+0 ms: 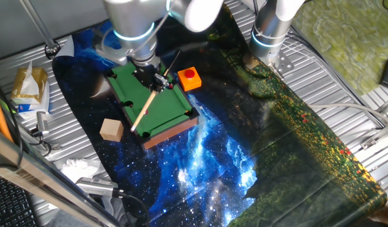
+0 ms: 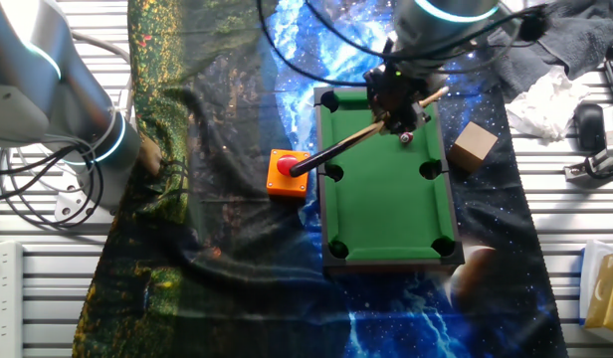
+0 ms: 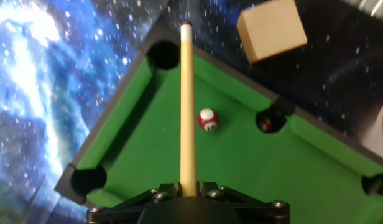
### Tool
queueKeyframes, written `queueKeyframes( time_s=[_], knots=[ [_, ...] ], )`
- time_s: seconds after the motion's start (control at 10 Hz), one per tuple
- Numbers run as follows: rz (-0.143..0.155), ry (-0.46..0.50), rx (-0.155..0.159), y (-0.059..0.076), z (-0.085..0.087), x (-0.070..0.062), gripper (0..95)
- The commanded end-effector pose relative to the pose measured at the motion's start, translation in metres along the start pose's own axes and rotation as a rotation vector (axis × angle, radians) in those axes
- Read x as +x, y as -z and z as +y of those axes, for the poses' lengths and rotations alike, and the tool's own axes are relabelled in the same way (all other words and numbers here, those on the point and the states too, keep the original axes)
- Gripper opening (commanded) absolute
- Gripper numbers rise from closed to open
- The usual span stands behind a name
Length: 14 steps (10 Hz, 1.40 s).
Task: Hit the pool ball
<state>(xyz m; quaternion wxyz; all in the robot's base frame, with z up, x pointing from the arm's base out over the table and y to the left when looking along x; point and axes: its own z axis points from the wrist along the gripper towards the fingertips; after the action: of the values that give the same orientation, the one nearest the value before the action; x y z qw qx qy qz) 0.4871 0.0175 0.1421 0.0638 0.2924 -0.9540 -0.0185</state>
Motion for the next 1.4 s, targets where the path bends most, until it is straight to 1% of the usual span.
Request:
queueKeyframes(
  time_s=[0.1, 0.3, 0.5, 0.6, 0.7, 1.1, 1.4],
  knots=[
    [0.061, -0.010, -0.016, 0.005, -0.002, 0.010, 0.0],
    [0.063, -0.008, -0.017, 0.007, -0.003, 0.016, 0.0],
    [0.061, 0.000, -0.018, 0.006, -0.007, 0.027, 0.0],
    [0.061, -0.001, -0.017, 0.005, -0.007, 0.030, 0.0],
    [0.064, 0.006, -0.014, 0.004, -0.006, 0.030, 0.0],
    [0.062, 0.017, -0.014, 0.004, -0.006, 0.031, 0.0],
    [0.053, -0.021, -0.016, 0.004, -0.006, 0.031, 0.0]
  ],
)
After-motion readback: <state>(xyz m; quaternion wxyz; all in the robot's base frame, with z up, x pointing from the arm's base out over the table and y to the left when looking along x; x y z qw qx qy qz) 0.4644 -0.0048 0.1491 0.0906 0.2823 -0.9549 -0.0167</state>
